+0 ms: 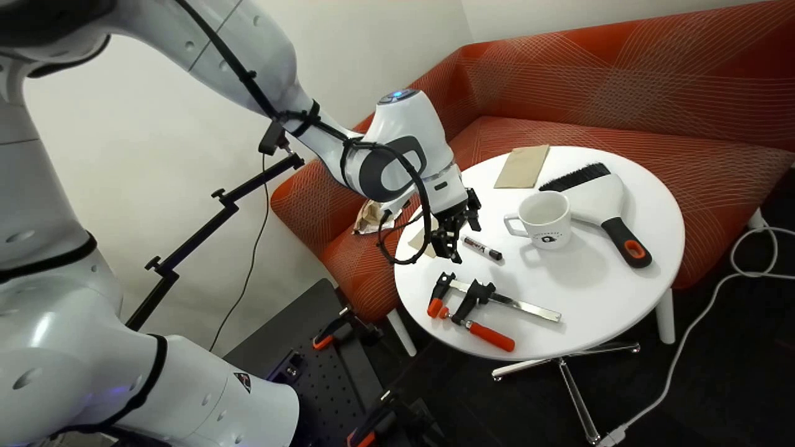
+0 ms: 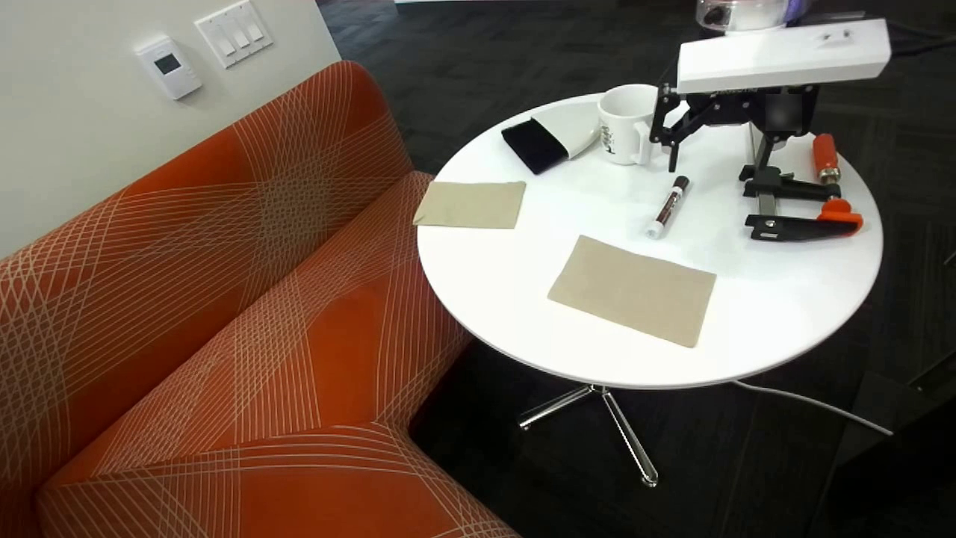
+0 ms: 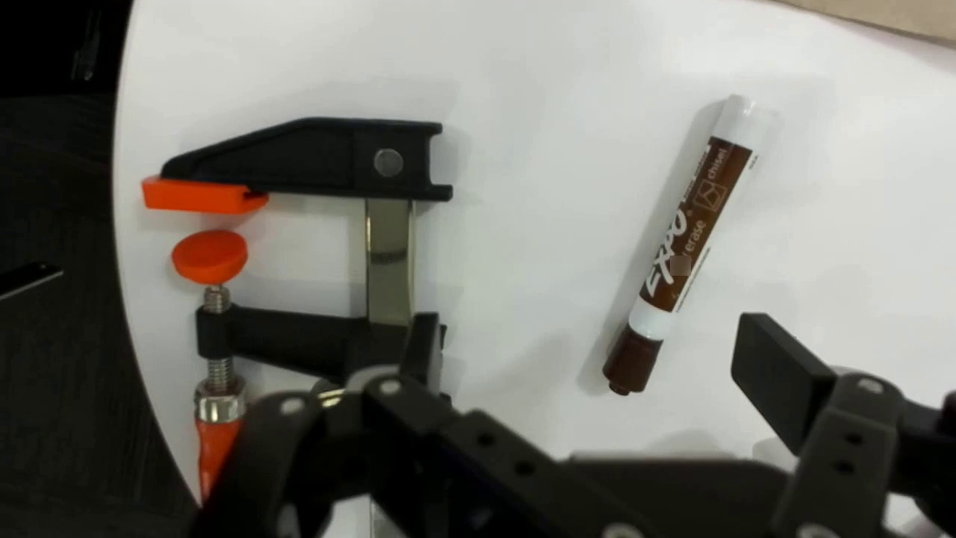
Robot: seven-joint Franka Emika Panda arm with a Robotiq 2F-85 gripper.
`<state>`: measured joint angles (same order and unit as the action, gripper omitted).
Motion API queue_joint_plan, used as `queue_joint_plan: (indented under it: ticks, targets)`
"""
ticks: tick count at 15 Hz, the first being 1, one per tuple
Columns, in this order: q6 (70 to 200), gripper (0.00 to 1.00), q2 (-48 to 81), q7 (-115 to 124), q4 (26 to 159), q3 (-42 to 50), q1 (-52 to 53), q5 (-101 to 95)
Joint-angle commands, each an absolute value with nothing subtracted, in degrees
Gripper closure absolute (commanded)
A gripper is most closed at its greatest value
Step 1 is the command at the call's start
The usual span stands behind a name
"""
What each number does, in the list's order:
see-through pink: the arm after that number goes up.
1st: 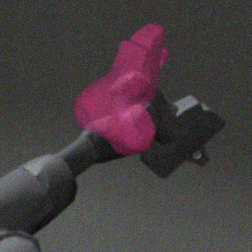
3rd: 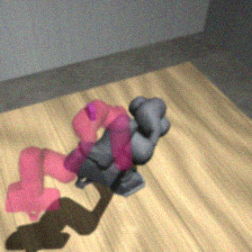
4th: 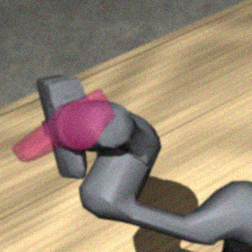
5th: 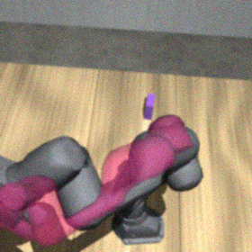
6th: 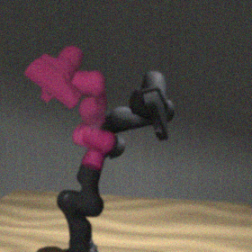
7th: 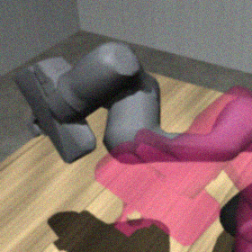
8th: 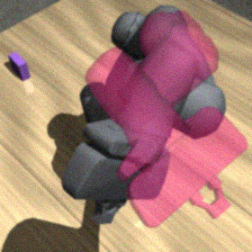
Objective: Place the black marker in the white mug
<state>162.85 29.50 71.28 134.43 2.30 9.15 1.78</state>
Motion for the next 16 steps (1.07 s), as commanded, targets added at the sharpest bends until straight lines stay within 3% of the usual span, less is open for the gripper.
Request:
queue_joint_plan:
  ticks: [1, 11, 12, 13, 16]
  targets:
    - [163.6, 0.00, 33.2, 71.7, 131.1, 5.1, 12.6, 3.1]
    - [162.5, 0.00, 38.9, 72.0, 125.2, 8.1, 16.0, 3.9]
    - [162.5, 0.09, 39.4, 72.0, 124.8, 8.3, 16.1, 4.1]
    - [162.7, 0.26, 39.8, 72.1, 124.6, 8.4, 16.3, 4.3]
    - [162.6, 0.49, 40.7, 72.1, 123.9, 8.7, 16.4, 4.8]
